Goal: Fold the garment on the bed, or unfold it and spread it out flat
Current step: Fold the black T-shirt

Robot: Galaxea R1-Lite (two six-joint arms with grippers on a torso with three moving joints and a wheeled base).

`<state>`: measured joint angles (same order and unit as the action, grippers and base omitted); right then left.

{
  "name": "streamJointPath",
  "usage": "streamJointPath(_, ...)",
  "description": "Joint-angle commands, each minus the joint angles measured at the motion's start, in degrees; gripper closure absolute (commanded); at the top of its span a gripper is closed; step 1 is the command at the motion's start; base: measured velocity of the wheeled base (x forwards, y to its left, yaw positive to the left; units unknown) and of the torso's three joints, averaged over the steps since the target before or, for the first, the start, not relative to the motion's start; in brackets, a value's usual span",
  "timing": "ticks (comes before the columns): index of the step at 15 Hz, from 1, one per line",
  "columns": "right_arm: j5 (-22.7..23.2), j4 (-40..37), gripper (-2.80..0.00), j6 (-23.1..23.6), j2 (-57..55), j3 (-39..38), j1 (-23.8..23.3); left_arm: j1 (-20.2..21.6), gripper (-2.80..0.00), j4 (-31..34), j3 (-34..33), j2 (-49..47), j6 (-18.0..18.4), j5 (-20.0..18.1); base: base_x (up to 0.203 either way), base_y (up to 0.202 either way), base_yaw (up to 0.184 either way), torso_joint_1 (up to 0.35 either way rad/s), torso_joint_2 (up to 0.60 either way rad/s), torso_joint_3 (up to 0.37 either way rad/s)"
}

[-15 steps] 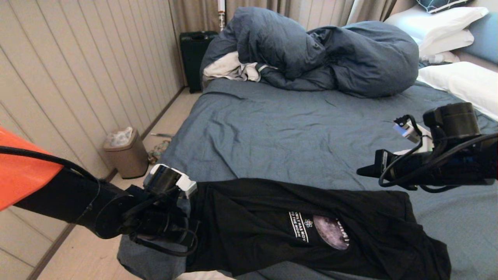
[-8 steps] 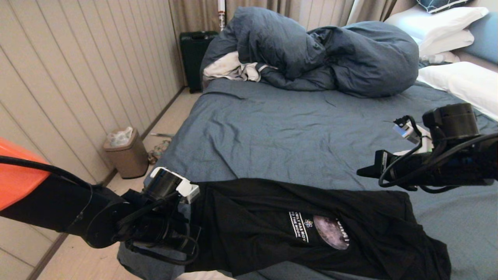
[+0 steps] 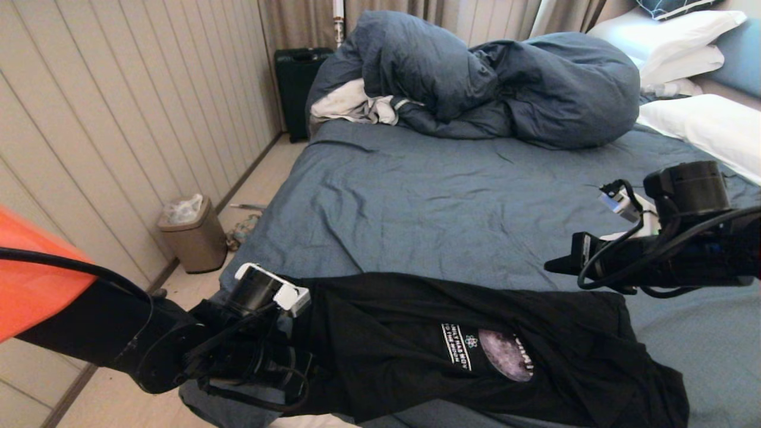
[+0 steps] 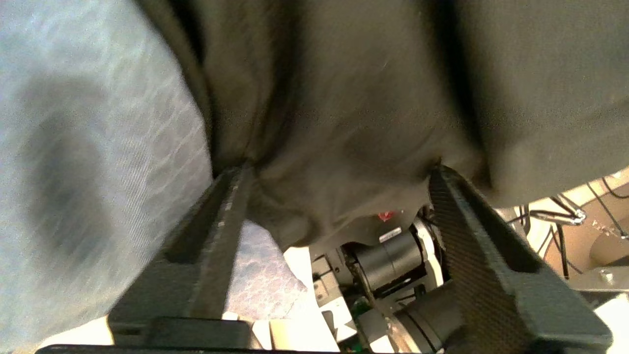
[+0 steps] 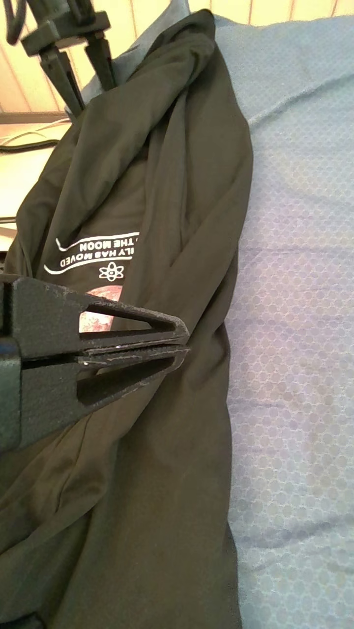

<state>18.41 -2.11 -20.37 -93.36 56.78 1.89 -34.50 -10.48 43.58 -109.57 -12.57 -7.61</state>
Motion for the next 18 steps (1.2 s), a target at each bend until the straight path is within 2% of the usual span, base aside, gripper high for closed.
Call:
streamJointPath(1, 0.1, 0.0, 0.00, -0.1, -0.2, -0.1, 0.0, -0.4, -2.80, -0.5, 0.6, -1.7, -0.1, 0.0, 0.000, 0.000, 0.000, 0.000, 0.00, 0.000)
streamJointPath(6, 0.0, 0.5, 0.00, -0.1, -0.7, -0.3, 0.0, -1.7, -2.80, -0.7, 1.2, -2.4, 0.0, -0.1, 0.000, 0.000, 0.000, 0.000, 0.00, 0.000)
streamJointPath(7, 0.1, 0.6, 0.00, -0.1, -0.8, -0.3, 0.0, -1.7, 0.00, -0.7, 1.1, -2.3, 0.0, -0.1, 0.000, 0.000, 0.000, 0.000, 0.00, 0.000)
streamJointPath(9, 0.1, 0.6, 0.00, -0.1, -1.1, -0.2, 0.0, -1.8, 0.00, -0.6, 0.7, -1.9, 0.0, -0.1, 0.000, 0.000, 0.000, 0.000, 0.00, 0.000)
streamJointPath(12, 0.2, 0.6, 0.00, -0.2, -0.9, -0.2, 0.0, -2.6, 0.00, -0.8, -3.3, -0.5, -0.2, -0.3, 0.000, 0.000, 0.000, 0.000, 0.00, 0.000)
streamJointPath(18, 0.2, 0.6, 0.00, -0.2, -1.7, -0.1, 0.0, -3.1, 0.00, -2.0, -2.0, -0.4, -0.6, -0.2, 0.000, 0.000, 0.000, 0.000, 0.00, 0.000)
